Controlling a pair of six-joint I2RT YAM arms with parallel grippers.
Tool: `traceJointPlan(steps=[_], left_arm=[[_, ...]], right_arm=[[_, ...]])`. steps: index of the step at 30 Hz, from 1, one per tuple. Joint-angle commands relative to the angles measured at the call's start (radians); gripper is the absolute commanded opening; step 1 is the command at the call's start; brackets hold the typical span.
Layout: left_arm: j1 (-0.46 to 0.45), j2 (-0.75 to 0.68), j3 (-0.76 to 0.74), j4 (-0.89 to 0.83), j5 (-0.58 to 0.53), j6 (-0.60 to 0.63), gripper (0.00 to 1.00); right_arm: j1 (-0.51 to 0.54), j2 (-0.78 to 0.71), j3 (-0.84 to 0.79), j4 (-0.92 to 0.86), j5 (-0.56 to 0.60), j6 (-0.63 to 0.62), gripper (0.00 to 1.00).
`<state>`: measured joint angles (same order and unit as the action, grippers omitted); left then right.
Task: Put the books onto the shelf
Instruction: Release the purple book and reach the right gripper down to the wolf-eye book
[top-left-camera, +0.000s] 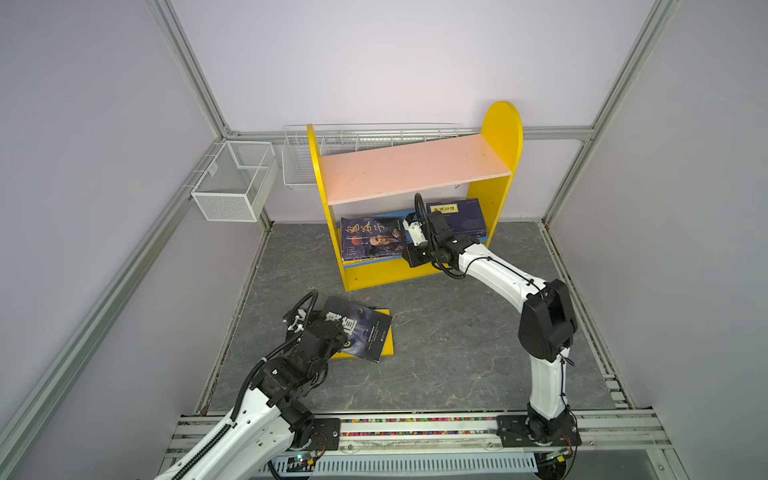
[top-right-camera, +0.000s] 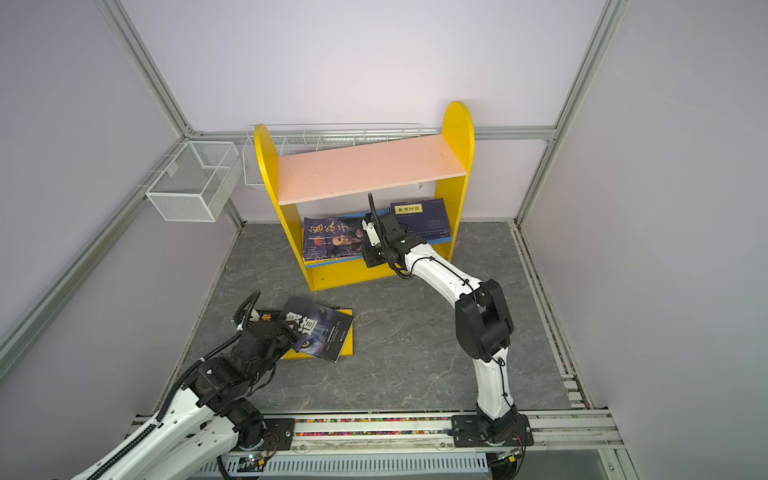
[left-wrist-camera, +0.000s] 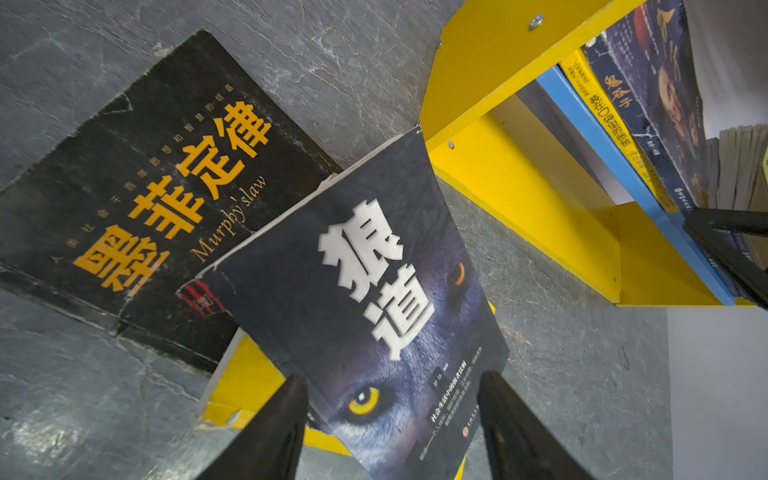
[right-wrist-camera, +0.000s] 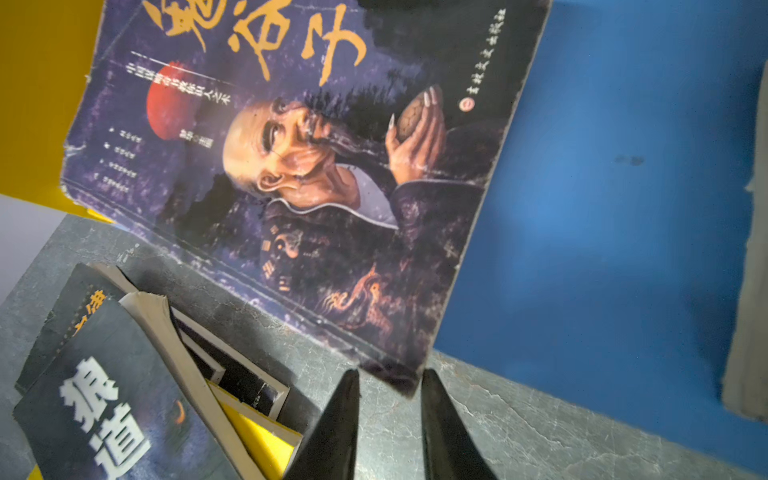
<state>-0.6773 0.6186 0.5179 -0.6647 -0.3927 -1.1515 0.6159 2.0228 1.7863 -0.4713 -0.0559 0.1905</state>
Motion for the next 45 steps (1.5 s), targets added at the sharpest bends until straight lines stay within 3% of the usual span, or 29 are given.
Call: traceJointPlan(steps=[1, 13, 15, 18, 21, 25, 27, 31, 33, 39, 45], left_arm=[[-0.002, -0.010, -0.009, -0.029, -0.012, -0.019, 0.66], [-0.002, -0.005, -0.007, -0.030, -0.015, -0.020, 0.66], [-0.002, -0.002, -0.007, -0.030, -0.017, -0.015, 0.66], [-0.001, 0.007, -0.006, -0.046, -0.026, -0.013, 0.67], [0.018, 0.012, -0.004, -0.056, -0.018, 0.004, 0.68], [0.116, 0.026, -0.003, -0.036, 0.068, 0.058, 0.69], [0.193, 0.050, 0.005, -0.028, 0.133, 0.120, 0.69], [0.324, 0.125, 0.011, 0.007, 0.264, 0.215, 0.70], [0.366, 0.176, 0.014, 0.017, 0.303, 0.258, 0.70], [0.380, 0.262, -0.003, 0.074, 0.352, 0.318, 0.71], [0.383, 0.301, -0.029, 0.086, 0.342, 0.322, 0.71]], right_arm=[[0.002, 0.032, 0.049, -0.020, 0.014, -0.033, 0.29], [0.004, 0.044, 0.084, -0.025, 0.014, -0.059, 0.31], [0.003, 0.007, 0.035, -0.002, 0.013, -0.047, 0.35], [0.007, -0.098, -0.102, 0.057, 0.013, -0.014, 0.49], [0.010, -0.207, -0.263, 0.114, -0.059, 0.062, 0.59], [0.039, -0.293, -0.456, 0.154, -0.294, 0.156, 0.62], [0.071, -0.297, -0.511, 0.121, -0.407, 0.142, 0.61], [0.155, -0.288, -0.587, 0.068, -0.450, 0.074, 0.62], [0.193, -0.257, -0.581, 0.027, -0.442, 0.033, 0.62], [0.229, -0.143, -0.482, -0.043, -0.472, -0.028, 0.60], [0.242, -0.072, -0.424, -0.065, -0.487, -0.045, 0.60]])
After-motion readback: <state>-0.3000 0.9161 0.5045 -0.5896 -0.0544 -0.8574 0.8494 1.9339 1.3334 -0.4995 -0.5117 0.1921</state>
